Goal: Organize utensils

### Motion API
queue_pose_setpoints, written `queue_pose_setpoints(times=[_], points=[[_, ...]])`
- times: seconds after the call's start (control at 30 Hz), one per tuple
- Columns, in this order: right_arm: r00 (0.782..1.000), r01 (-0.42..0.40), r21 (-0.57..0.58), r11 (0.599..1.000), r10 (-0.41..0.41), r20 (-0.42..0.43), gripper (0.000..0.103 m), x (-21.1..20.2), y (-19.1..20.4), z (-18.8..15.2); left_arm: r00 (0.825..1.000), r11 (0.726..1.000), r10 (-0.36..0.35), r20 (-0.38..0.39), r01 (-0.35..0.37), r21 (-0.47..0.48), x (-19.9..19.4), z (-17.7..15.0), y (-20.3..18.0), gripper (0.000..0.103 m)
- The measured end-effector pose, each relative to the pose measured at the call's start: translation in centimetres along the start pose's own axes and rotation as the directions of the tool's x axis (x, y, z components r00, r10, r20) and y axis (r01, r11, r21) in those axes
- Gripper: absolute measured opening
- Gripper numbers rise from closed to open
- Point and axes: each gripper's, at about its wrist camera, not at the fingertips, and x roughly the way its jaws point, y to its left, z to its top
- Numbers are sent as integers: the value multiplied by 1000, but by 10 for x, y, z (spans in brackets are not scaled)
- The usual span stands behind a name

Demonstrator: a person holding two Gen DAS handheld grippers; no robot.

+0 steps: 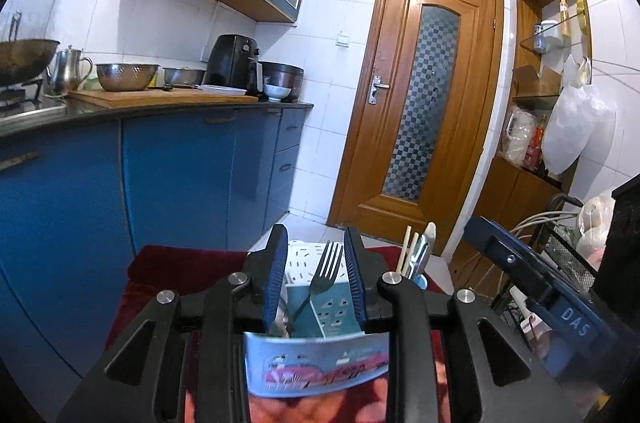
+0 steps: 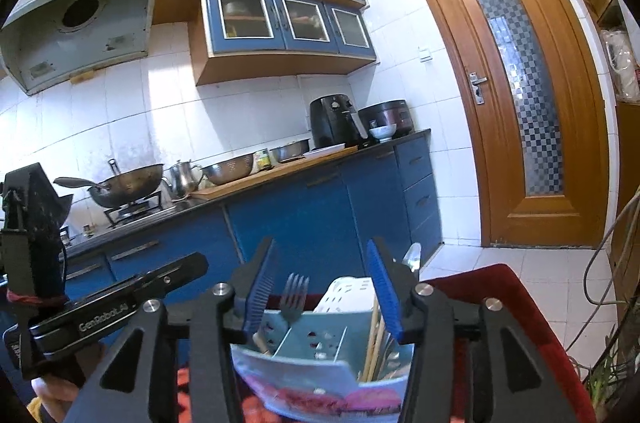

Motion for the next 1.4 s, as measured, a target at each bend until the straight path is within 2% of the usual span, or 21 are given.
queue_pose_setpoints(times=[0.13,0.47,0.7,0.9,1.07,1.23,1.4], points=[[1000,-7,-11,1000,7,-11,54,-19,8,-5,1000,1000,28,1,-28,2,-22,-5,-5,39],[997,5,15,1000,-4,-76,61,-47,4,-39,998,998,67,-7,-67,-2,-50,-42,-11,45],[995,45,-21,999,-46,-83,71,-51,0,-63,994,995,102,-39,-103,-8,-34,-68,-9,51],[992,79,-48,996,-83,-92,74,-44,-6,-80,991,993,110,-76,-112,-21,-11,-90,-6,52],[990,102,-43,994,-105,-89,76,-36,-13,-91,986,987,159,-57,-158,16,2,-105,-7,52],[988,123,-40,992,-127,-86,76,-31,-21,-100,984,984,176,-32,-176,15,6,-111,-3,52],[986,138,-55,989,-142,-89,76,-27,-22,-106,979,980,199,-38,-199,20,12,-115,0,53]])
